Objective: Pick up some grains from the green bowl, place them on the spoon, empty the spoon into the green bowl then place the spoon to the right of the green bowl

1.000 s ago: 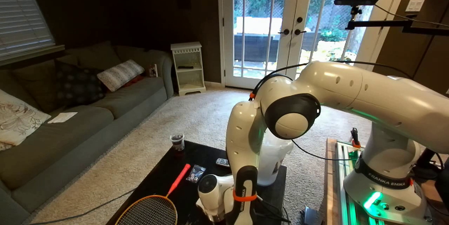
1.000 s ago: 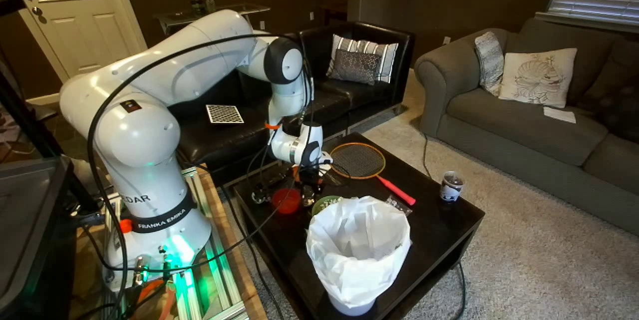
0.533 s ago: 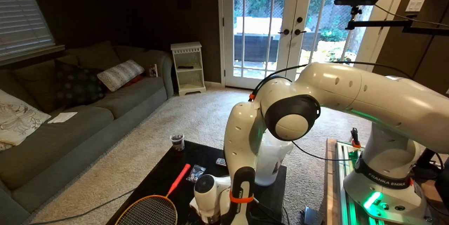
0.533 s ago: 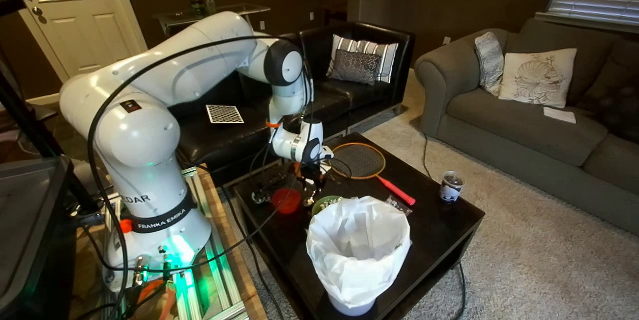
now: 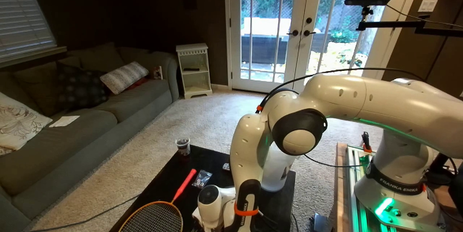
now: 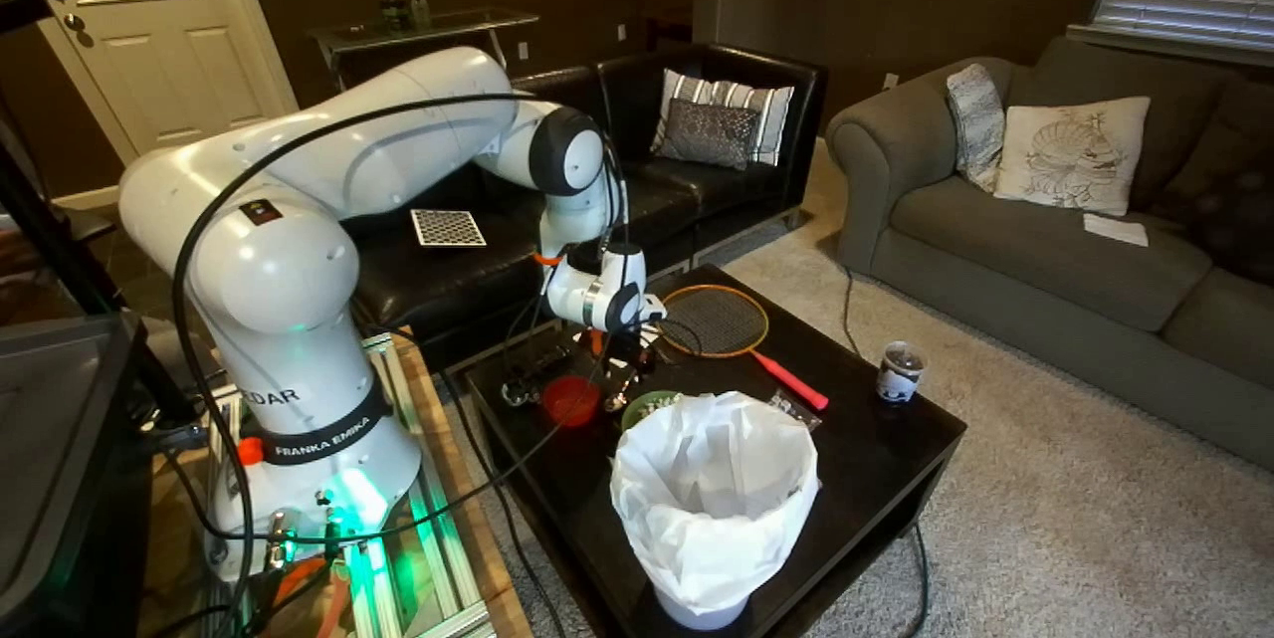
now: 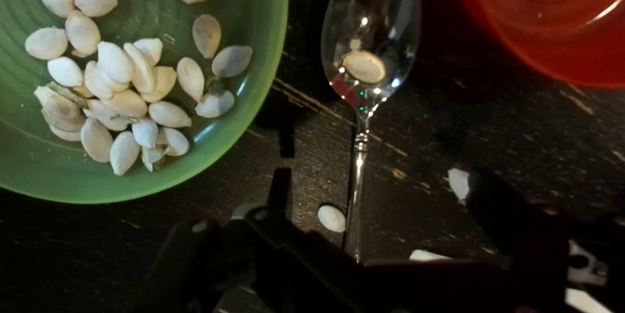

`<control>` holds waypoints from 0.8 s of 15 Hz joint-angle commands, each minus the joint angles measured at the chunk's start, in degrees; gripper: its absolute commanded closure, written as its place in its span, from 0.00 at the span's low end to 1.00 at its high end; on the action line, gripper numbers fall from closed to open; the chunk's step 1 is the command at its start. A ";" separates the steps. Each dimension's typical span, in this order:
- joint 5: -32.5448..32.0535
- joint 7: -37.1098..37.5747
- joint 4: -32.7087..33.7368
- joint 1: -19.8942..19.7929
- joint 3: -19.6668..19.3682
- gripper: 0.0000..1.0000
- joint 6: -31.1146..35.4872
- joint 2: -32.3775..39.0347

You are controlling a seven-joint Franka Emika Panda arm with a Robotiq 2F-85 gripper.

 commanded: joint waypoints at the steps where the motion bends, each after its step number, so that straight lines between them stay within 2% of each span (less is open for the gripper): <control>1: 0.42 -0.67 4.24 -0.35 0.12 0.13 -1.24 2.92; 5: 0.38 -0.72 4.73 -0.69 -0.03 0.16 -2.16 3.32; 7: 0.33 -0.90 4.57 -1.00 0.11 0.19 -2.79 3.15; 8: 0.31 -0.90 4.49 -1.09 0.12 0.25 -3.14 3.05; 10: 0.25 -1.03 4.28 -1.29 0.26 0.27 -3.95 2.86; 11: 0.20 -1.11 4.27 -1.35 0.31 0.31 -4.35 2.86; 12: 0.17 -1.05 4.29 -1.26 0.19 0.30 -4.85 2.88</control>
